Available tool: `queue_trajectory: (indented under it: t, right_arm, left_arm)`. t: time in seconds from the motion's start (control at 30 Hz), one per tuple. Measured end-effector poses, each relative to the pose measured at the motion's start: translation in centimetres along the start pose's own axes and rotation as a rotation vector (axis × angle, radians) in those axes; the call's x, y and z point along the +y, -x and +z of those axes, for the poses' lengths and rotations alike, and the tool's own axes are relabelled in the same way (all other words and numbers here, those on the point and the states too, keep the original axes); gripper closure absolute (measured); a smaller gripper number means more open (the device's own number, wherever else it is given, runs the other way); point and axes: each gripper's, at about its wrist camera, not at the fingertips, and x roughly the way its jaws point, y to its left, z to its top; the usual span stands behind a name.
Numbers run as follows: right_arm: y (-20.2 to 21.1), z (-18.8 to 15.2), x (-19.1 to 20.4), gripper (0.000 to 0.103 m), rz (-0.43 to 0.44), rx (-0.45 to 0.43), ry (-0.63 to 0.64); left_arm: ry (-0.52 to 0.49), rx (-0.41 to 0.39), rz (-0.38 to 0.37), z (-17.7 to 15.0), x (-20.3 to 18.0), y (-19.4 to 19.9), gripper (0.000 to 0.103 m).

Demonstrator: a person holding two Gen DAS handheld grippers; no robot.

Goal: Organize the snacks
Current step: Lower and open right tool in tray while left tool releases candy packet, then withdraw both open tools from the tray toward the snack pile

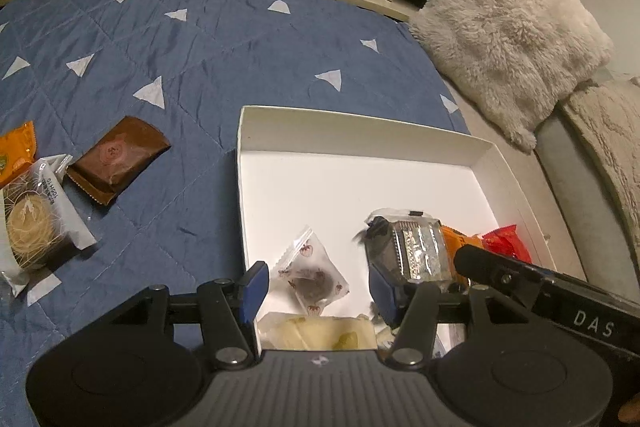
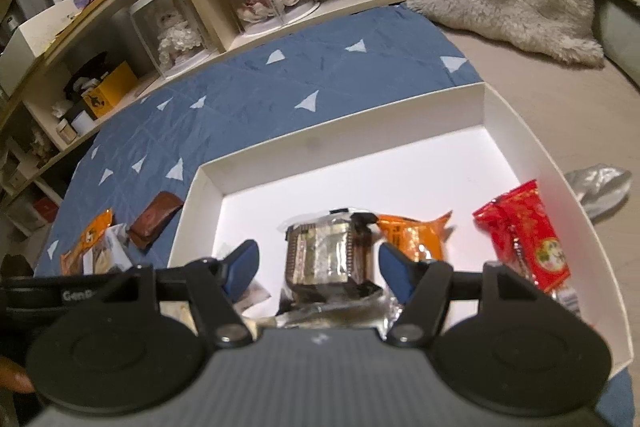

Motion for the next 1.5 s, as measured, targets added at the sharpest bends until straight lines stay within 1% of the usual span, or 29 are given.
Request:
queue_trajectory:
  t: [0.27,0.33,0.37,0.5,0.6,0.63,0.77,0.83,0.87,0.9,0.93,1.03,1.07,1.2,1.33,1.5]
  right_arm:
    - [1.8,-0.5,0.3,0.031,-0.030,-0.027,0.002]
    - [2.5,-0.7,0.4,0.031,-0.037,-0.035,-0.002]
    - [2.7,-0.7,0.4,0.031,-0.040,-0.036,-0.002]
    - [3.8,-1.4,0.7,0.027,-0.062,-0.039,0.017]
    - [4.5,-1.9,0.9,0.021,-0.069,-0.042,0.026]
    - [4.7,-2.0,0.9,0.016,-0.066,-0.046,0.026]
    - [5.5,-2.3,1.3,0.010,-0.077,-0.051,0.037]
    - [5.8,-2.5,1.6,0.004,-0.082,-0.050,0.043]
    - [5.9,-2.6,1.7,0.003,-0.089,-0.055,0.050]
    - [6.1,-2.8,2.0,0.001,-0.096,-0.059,0.060]
    - [6.3,-2.8,2.1,0.001,-0.099,-0.062,0.068]
    - [6.6,-3.2,2.5,0.001,-0.120,-0.064,0.086]
    - [6.7,-3.2,2.6,0.001,-0.129,-0.063,0.092]
    - [6.8,-3.4,2.9,0.001,-0.157,-0.059,0.110]
    - [6.9,-3.5,2.9,0.001,-0.173,-0.053,0.121]
    - [6.8,-3.6,3.0,0.001,-0.181,-0.052,0.122]
  left_arm:
    - [-0.011,-0.017,-0.001,-0.2,-0.2,2.1,0.045]
    - [-0.017,-0.021,0.001,-0.3,-0.2,2.6,0.040]
    - [-0.020,-0.025,0.001,-0.4,-0.2,2.9,0.040]
    - [-0.028,-0.026,0.005,-0.9,-0.3,3.9,0.040]
    - [-0.032,-0.028,0.012,-1.3,-0.1,4.5,0.038]
    - [-0.032,-0.029,0.014,-1.4,0.0,4.8,0.037]
    - [-0.037,-0.038,0.021,-2.1,0.4,5.7,0.029]
    - [-0.040,-0.041,0.027,-2.3,0.6,6.2,0.022]
    - [-0.042,-0.042,0.031,-2.5,0.7,6.3,0.020]
    - [-0.043,-0.043,0.036,-2.6,0.8,6.6,0.015]
    - [-0.046,-0.046,0.040,-2.7,0.9,6.8,0.010]
    - [-0.054,-0.057,0.051,-3.2,1.3,7.4,0.001]
    - [-0.057,-0.064,0.054,-3.3,1.5,7.6,0.000]
    - [-0.060,-0.096,0.057,-3.6,1.9,8.3,0.000]
    - [-0.067,-0.090,0.051,-3.7,2.3,8.7,0.000]
    - [-0.060,-0.115,0.055,-3.7,3.5,9.5,0.000]
